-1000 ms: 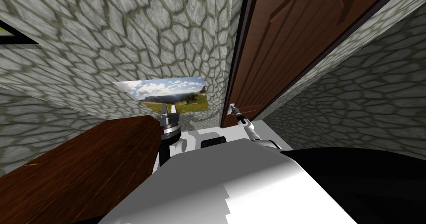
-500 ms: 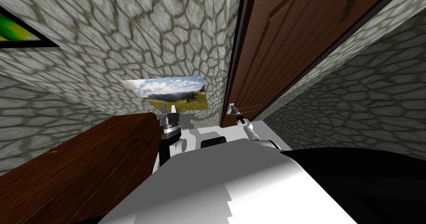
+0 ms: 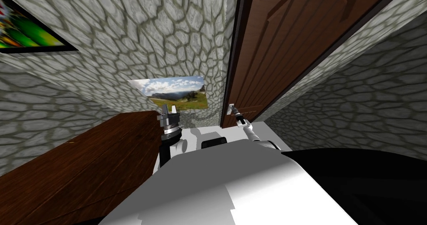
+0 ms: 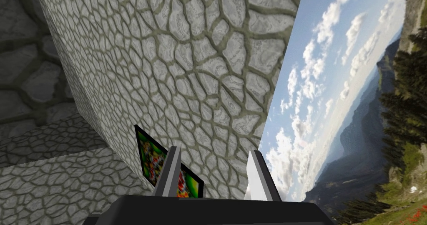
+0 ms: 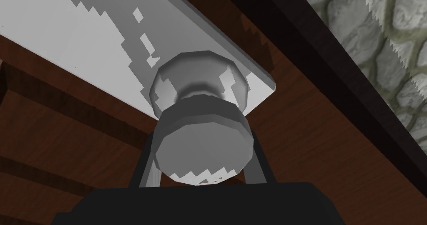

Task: Pull the door open

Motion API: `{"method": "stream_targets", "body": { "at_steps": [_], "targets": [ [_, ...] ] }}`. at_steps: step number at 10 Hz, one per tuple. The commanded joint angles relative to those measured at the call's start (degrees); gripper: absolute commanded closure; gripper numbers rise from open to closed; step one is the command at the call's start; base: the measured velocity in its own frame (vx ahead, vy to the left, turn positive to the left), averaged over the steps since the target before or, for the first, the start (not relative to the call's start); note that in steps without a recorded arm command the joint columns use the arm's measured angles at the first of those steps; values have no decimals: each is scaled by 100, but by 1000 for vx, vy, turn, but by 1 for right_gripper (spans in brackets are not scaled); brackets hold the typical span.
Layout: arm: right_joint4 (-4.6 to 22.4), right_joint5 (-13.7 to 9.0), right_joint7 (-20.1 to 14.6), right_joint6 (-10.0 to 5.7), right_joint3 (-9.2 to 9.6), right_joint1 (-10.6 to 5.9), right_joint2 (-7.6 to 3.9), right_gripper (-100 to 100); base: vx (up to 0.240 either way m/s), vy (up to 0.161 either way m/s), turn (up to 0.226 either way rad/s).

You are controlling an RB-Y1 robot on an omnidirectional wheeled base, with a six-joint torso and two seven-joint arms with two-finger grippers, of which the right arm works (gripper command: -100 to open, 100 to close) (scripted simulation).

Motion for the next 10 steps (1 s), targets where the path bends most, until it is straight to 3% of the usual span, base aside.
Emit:
{"method": "stream_targets", "body": {
  "at_steps": [1, 2, 3, 5, 6, 7, 8, 9, 10],
  "targets": [
    [-42, -229, -279, 13, 61, -4, 37, 100, -61, -39, 59],
    [-73, -417, -426, 40, 112, -2, 60, 100, -89, -75, 95],
    [-73, -428, -511, 40, 112, -2, 60, 100, -72, -55, 54],
    [-137, -819, -877, 97, 221, 3, 111, 100, -72, -60, 81],
    [-137, -847, -978, 97, 221, 3, 111, 100, -63, -58, 54],
    [-169, -1058, -1175, 126, 275, 6, 136, 100, -61, -49, 76],
    [-169, -1058, -1212, 126, 275, 6, 136, 100, -57, -38, 41],
    [-202, -1272, -1428, 155, 330, 8, 162, 100, -71, -44, 69],
    [-202, -1272, -1446, 155, 330, 8, 162, 100, -52, -34, 34]
  ]
}}
